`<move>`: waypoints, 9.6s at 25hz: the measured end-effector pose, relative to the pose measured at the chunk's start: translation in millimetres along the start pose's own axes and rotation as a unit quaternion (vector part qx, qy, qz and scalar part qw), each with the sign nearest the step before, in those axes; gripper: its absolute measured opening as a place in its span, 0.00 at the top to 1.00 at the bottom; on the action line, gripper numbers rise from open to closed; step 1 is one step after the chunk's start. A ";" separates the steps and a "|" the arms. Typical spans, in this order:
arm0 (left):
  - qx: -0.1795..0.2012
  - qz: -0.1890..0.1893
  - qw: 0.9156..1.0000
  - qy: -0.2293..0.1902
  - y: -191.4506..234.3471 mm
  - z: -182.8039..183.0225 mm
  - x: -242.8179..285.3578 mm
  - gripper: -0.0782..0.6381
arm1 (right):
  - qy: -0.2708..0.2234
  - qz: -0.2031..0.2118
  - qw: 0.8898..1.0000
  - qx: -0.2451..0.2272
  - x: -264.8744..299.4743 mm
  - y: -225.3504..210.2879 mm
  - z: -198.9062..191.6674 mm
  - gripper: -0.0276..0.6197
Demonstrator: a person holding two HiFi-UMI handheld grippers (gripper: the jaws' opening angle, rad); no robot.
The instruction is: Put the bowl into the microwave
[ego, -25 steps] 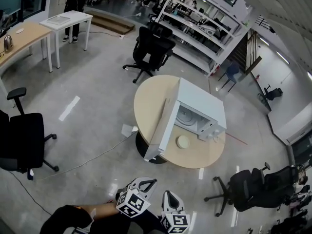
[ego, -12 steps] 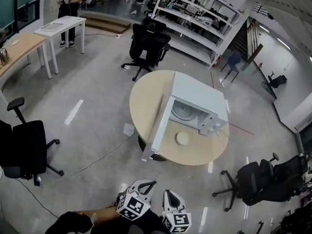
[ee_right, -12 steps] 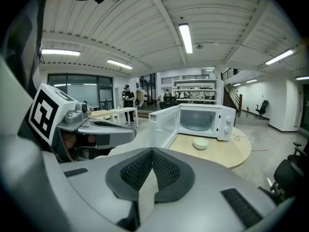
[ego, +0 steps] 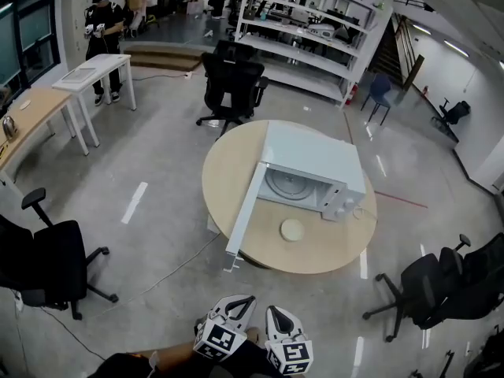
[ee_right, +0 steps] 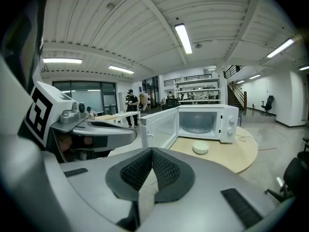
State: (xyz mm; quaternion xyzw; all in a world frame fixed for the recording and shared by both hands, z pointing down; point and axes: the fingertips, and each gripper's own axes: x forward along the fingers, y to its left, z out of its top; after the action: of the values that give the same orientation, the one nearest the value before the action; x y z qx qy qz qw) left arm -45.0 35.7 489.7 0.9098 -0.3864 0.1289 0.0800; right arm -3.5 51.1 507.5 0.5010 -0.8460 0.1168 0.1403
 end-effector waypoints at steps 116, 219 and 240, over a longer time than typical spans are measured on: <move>-0.060 0.007 0.998 -0.001 119.5 46.9 286.3 0.82 | 0.110 -0.038 0.993 -0.003 182.2 -258.2 40.0 0.93; -0.075 0.179 0.967 0.164 191.9 -50.7 377.0 0.82 | 0.233 0.134 0.877 0.399 322.1 -363.4 -87.3 0.85; -0.086 0.211 0.965 0.126 205.2 -28.8 367.3 0.82 | 0.148 0.150 0.871 0.444 309.4 -362.2 -4.0 0.85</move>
State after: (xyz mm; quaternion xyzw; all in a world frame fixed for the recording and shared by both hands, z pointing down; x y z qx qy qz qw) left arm 46.9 -349.2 635.4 0.7736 -0.5663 0.2222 0.1772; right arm 174.0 -370.2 641.6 0.3547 -0.7389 0.5729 0.0076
